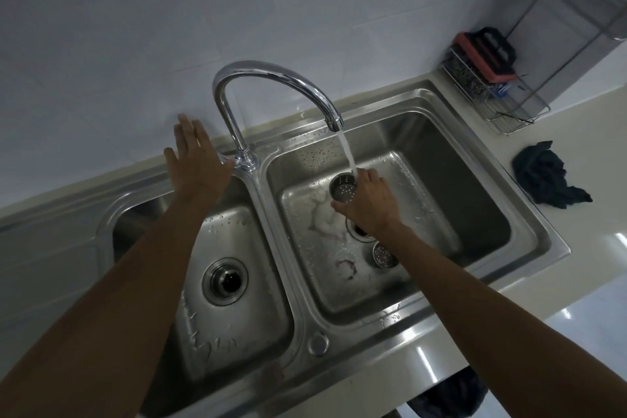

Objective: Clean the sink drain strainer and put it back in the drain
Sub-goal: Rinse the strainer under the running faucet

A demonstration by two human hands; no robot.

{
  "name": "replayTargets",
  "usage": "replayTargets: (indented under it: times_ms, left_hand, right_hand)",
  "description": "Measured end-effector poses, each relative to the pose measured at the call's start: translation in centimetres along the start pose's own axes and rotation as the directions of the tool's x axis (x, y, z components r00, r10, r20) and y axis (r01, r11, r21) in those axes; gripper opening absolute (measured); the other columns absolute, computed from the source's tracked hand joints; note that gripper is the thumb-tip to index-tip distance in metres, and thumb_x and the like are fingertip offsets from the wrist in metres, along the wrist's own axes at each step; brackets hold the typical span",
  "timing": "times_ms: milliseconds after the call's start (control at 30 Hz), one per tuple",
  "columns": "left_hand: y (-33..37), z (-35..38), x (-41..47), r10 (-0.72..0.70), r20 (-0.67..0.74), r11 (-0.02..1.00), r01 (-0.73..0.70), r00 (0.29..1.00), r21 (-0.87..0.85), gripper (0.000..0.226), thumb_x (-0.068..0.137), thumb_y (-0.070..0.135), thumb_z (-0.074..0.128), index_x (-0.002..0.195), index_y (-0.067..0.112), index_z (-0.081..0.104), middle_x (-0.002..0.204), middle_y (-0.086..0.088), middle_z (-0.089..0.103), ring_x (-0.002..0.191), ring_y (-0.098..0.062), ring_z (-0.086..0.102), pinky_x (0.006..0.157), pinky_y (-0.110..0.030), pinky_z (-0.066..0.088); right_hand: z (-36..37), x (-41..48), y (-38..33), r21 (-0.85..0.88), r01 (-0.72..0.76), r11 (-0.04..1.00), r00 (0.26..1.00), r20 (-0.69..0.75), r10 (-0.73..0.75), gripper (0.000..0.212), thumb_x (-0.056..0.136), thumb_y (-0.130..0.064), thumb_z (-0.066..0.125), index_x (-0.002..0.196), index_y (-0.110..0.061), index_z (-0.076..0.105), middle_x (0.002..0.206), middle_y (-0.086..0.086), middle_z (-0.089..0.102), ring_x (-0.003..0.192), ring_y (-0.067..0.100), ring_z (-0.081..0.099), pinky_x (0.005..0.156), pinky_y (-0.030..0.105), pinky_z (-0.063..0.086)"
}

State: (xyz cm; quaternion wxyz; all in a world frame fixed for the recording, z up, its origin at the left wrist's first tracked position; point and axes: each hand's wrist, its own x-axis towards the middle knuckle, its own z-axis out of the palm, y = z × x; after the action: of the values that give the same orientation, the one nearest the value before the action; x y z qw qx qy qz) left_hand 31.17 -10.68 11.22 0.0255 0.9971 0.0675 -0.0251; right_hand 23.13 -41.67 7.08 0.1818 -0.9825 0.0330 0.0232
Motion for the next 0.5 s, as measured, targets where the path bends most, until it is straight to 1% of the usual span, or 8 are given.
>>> replayTargets:
  times_ms: [67,167,267,400,467,500]
  left_hand:
    - [1.1,0.3,-1.8,0.049,-0.021,0.999,-0.048,0.999,0.024,0.101,0.096,0.061,0.052,0.16,0.001,0.003,0.169,-0.022,-0.007,0.157,-0.039,0.0,0.122,-0.058,0.019]
    - [3.7,2.1,-6.6,0.149,-0.066,0.987,-0.152,0.987,-0.042,0.093,0.097,0.062,0.048,0.161,0.005,0.01,0.169,-0.023,-0.001,0.156,-0.04,0.004,0.123,-0.056,0.019]
    - [6.0,5.0,-11.3,0.221,0.007,0.97,-0.219,0.975,-0.11,0.094,0.096,0.068,0.042,0.162,0.008,0.008,0.17,-0.02,0.0,0.157,-0.036,0.002,0.125,-0.055,0.019]
    - [7.2,8.7,-15.7,0.281,0.115,0.955,-0.266,0.953,-0.13,0.097,0.097,0.077,0.027,0.163,0.011,-0.002,0.169,-0.019,-0.011,0.157,-0.032,-0.007,0.126,-0.053,0.016]
    - [7.5,10.1,-17.1,0.294,0.141,0.954,-0.281,0.945,-0.102,0.098,0.096,0.08,0.019,0.163,0.011,-0.004,0.168,-0.019,-0.016,0.157,-0.033,-0.011,0.126,-0.054,0.014]
    - [7.6,10.6,-17.5,0.297,0.145,0.954,-0.286,0.944,-0.091,0.098,0.095,0.081,0.016,0.163,0.013,-0.005,0.167,-0.018,-0.02,0.156,-0.034,-0.015,0.127,-0.055,0.01]
  right_hand:
    - [0.0,0.2,-0.1,0.061,-0.033,0.998,0.999,-0.015,0.034,0.082,0.078,-0.057,0.075,0.136,-0.007,0.046,0.124,0.01,0.052,0.107,0.025,0.056,0.086,0.032,0.048]
    - [-0.3,0.3,-0.4,0.205,-0.095,0.974,0.993,-0.055,0.108,0.081,0.076,-0.051,0.081,0.136,-0.008,0.048,0.127,0.01,0.052,0.106,0.024,0.059,0.086,0.033,0.051]
    - [-0.3,-0.3,-0.7,0.255,-0.091,0.962,0.992,-0.066,0.112,0.081,0.075,-0.049,0.082,0.136,-0.009,0.047,0.128,0.009,0.051,0.106,0.023,0.058,0.089,0.035,0.052]
    - [0.1,-1.8,0.7,0.227,-0.053,0.972,0.996,-0.051,0.067,0.082,0.074,-0.049,0.083,0.137,-0.011,0.047,0.129,0.009,0.05,0.107,0.023,0.058,0.086,0.029,0.046]
    - [-0.2,-1.9,1.9,0.259,-0.125,0.958,0.989,-0.043,0.14,0.082,0.074,-0.05,0.083,0.138,-0.013,0.047,0.131,0.009,0.051,0.109,0.022,0.057,0.088,0.029,0.047]
    - [-0.4,-1.6,2.5,0.275,-0.166,0.947,0.982,-0.046,0.186,0.082,0.074,-0.05,0.083,0.138,-0.014,0.046,0.131,0.009,0.052,0.11,0.022,0.058,0.088,0.03,0.049]
